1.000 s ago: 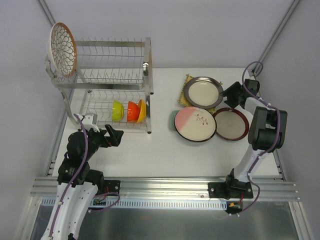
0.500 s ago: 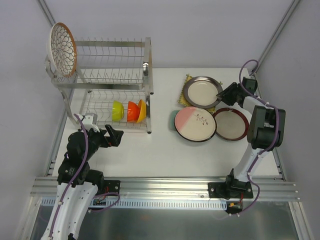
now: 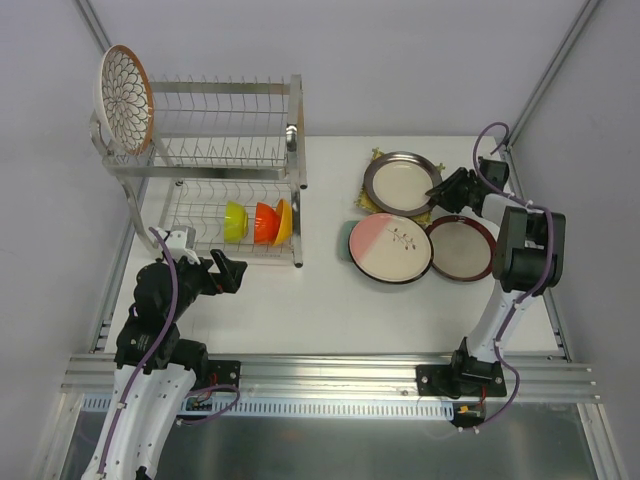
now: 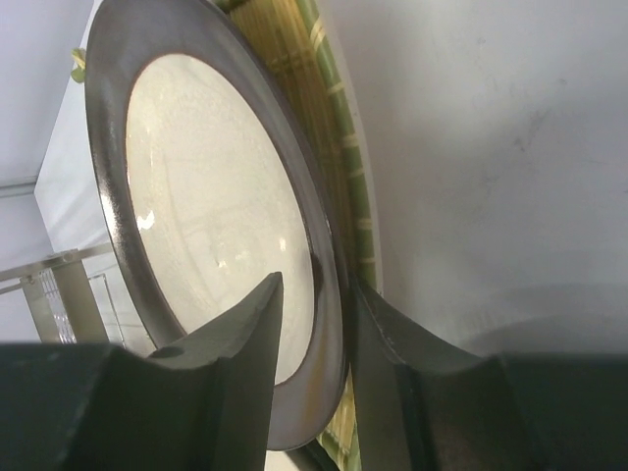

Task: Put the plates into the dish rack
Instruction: Grab a plate with the right arm

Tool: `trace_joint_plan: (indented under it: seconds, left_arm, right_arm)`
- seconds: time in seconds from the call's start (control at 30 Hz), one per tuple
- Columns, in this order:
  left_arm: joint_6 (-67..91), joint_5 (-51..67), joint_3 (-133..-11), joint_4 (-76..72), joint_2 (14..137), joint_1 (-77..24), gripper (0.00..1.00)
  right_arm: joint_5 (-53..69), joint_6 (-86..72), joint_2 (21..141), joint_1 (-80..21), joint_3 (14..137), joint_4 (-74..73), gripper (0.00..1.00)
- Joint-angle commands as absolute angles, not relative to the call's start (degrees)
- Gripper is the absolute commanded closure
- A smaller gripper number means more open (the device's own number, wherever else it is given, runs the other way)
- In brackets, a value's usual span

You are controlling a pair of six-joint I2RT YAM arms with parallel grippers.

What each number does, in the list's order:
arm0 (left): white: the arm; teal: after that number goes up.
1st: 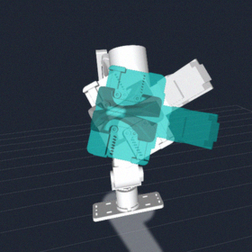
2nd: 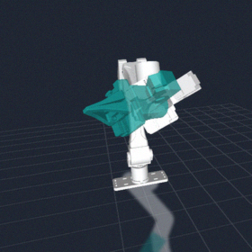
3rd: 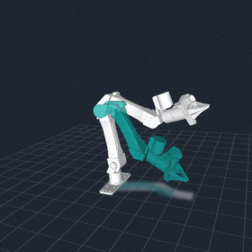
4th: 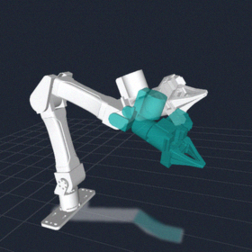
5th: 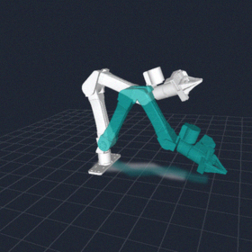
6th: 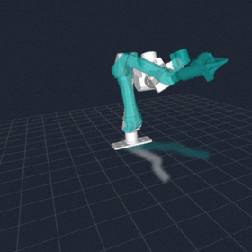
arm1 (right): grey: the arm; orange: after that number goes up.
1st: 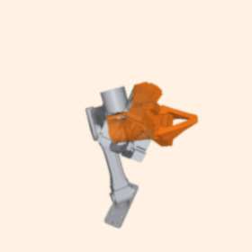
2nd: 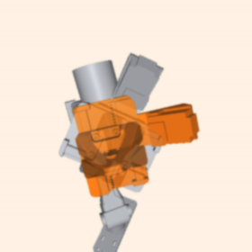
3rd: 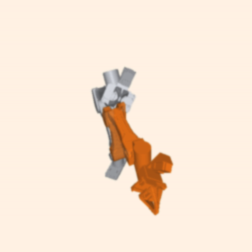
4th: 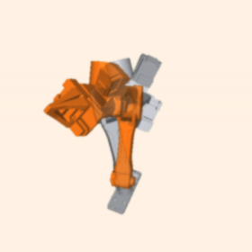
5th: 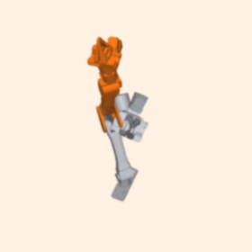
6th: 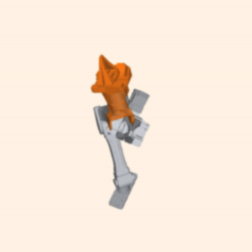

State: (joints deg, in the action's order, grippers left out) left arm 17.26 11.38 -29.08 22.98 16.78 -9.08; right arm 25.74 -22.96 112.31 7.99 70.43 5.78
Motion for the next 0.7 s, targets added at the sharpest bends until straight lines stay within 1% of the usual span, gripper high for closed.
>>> trace_joint_plan:
  seconds: [0.0, 0.13, 0.23, 0.27, 0.33, 0.4, 0.43, 0.5, 0.53, 0.67]
  left_arm:
    - [16.7, 10.7, -28.7, 21.1, 17.2, -9.7, 0.01]
    - [16.7, 10.6, -28.7, 21.1, 17.2, -9.6, 0.01]
    - [16.7, 10.8, -28.7, 21.2, 17.2, -9.7, 0.01]
    - [16.7, 11.0, -28.7, 21.2, 17.1, -9.7, 0.01]
    - [16.8, 11.1, -28.7, 21.1, 17.1, -9.7, 0.01]
    - [17.2, 11.6, -28.7, 21.0, 16.8, -9.6, 0.01]
    - [17.3, 11.8, -28.7, 21.1, 16.6, -9.7, 0.01]
    - [18.0, 12.0, -28.6, 21.1, 15.9, -9.6, 0.01]
    - [17.9, 12.0, -28.6, 21.0, 15.7, -9.7, 0.01]
    - [19.1, 13.7, -29.8, 21.2, 16.1, -9.7, 0.01]
  right_arm:
    - [28.5, -22.4, 113.6, 7.3, 72.0, 8.6, 0.64]
    - [28.8, -22.5, 114.5, 7.3, 72.2, 8.7, 0.65]
    - [28.7, -22.7, 114.7, 7.3, 72.3, 8.4, 0.69]
    - [28.6, -22.8, 114.6, 7.3, 72.3, 8.3, 0.73]
    - [28.5, -23.1, 113.8, 7.3, 72.2, 8.2, 0.79]
    - [28.5, -23.8, 113.0, 7.3, 72.1, 7.8, 0.81]
    - [28.7, -24.8, 111.9, 7.3, 71.3, 8.1, 0.85]
    - [29.3, -25.7, 110.4, 7.3, 70.2, 9.5, 0.89]
    - [29.4, -26.4, 108.9, 7.3, 69.4, 9.8, 0.93]
    - [30.5, -28.0, 105.2, 7.4, 68.6, 10.0, 1.00]
